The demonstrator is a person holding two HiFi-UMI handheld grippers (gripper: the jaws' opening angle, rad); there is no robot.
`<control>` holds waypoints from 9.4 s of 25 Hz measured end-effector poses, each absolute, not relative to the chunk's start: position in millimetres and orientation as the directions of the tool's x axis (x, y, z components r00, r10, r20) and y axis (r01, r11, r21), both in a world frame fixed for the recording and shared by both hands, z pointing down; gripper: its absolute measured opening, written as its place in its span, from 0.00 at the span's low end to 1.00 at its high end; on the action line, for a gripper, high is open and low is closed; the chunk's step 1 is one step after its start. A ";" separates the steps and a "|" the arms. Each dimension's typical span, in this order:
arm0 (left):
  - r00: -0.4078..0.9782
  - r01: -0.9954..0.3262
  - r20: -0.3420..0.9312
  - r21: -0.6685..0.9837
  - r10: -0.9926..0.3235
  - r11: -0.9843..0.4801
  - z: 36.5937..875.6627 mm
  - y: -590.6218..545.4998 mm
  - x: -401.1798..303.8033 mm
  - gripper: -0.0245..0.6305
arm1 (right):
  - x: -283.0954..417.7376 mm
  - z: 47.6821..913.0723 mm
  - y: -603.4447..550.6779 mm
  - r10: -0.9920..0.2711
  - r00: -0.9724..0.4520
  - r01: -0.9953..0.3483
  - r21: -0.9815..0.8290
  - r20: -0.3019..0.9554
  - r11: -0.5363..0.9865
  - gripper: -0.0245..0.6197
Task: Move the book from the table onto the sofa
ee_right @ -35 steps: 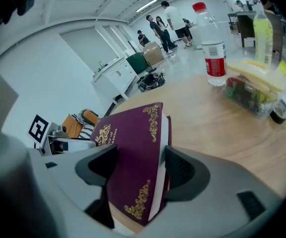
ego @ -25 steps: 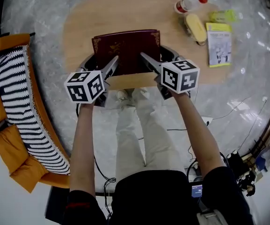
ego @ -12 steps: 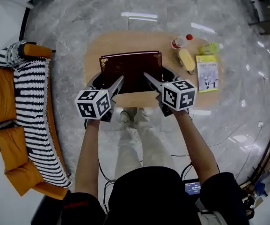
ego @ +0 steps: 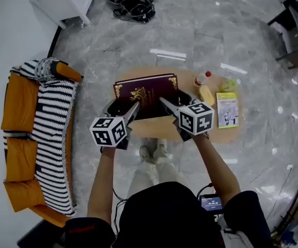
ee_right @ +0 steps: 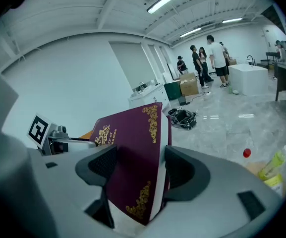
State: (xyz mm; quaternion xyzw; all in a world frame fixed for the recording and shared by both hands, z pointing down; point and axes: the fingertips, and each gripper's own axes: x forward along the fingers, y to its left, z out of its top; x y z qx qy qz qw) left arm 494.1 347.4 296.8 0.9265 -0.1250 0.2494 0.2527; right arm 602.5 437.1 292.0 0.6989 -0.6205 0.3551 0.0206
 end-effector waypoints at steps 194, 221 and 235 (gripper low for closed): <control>0.459 -0.867 0.726 0.491 -0.513 -0.081 732.3 -260.8 -279.7 0.59 | -106.4 732.0 -286.9 -0.349 -0.511 -0.854 -0.421 0.785 0.305 0.57; 0.398 -0.911 0.697 0.374 -0.596 -0.172 636.3 -246.4 -239.7 0.07 | -93.2 640.3 -266.4 -0.378 -0.529 -0.826 -0.359 0.759 0.435 0.09; 0.373 -0.924 0.649 0.325 -0.663 -0.202 526.1 -246.4 -224.8 0.06 | -98.4 532.5 -270.7 -0.375 -0.607 -0.757 -0.367 0.701 0.540 0.06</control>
